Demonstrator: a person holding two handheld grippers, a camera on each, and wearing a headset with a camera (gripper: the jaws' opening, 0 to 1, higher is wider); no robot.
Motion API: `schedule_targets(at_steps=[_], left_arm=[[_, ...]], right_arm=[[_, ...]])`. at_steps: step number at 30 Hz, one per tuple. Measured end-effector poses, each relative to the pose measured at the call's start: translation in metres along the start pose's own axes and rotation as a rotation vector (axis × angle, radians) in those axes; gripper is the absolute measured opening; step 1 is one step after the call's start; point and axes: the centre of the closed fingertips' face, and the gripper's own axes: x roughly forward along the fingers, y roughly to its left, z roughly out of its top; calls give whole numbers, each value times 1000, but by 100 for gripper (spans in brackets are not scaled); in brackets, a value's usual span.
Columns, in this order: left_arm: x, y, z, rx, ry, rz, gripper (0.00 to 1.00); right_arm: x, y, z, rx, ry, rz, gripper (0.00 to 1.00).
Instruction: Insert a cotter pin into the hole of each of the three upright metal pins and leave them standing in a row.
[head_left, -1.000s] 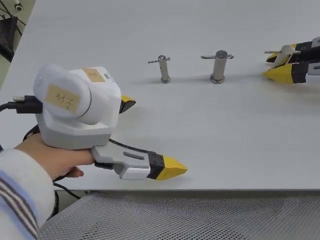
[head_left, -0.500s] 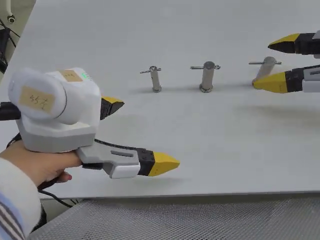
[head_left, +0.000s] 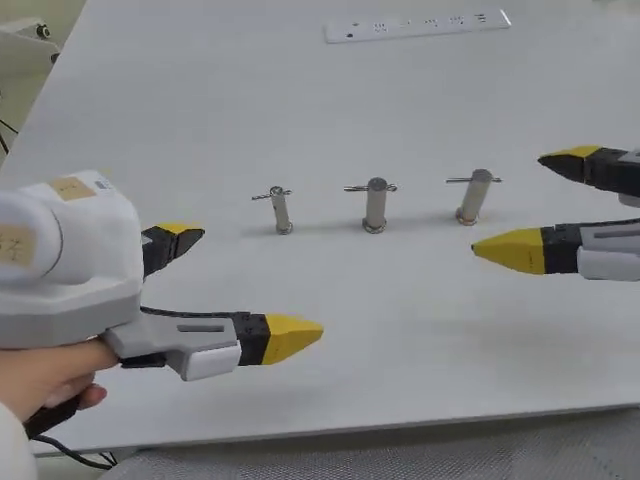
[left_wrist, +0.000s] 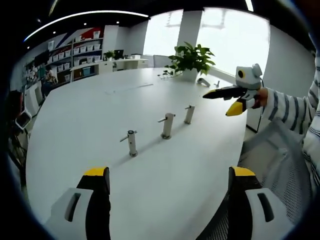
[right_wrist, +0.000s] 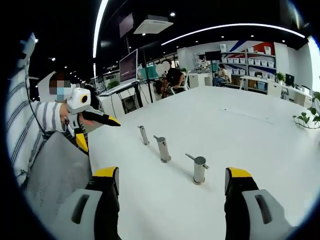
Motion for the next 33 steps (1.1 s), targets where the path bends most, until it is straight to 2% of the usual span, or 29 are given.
schedule_targets(at_steps=[2, 4, 13, 17, 21, 26, 31, 33], left_arm=[[-4, -1, 4, 10, -22, 10, 99], [-6, -2, 6, 9, -32, 14, 99], [-17, 4, 12, -9, -72, 46, 99], [-24, 10, 15, -27, -95, 61, 99], [-29, 15, 11, -36, -87, 70, 99], [-37, 18, 1, -47, -70, 78, 99], [-41, 18, -11, -72, -49, 77, 99], [-42, 16, -16, -74, -40, 70, 99]], right_arm=[[-8, 1, 3, 79, -38, -31, 90], [-17, 0, 4, 106, -61, -66, 93], [-38, 1, 1, 136, -37, -183, 96], [-43, 5, -4, 140, -8, -213, 97], [-47, 10, -10, 149, 19, -233, 97], [-50, 18, -20, 158, 55, -258, 97], [-50, 23, -26, 211, 67, -273, 98], [-48, 28, -26, 223, 66, -258, 98]])
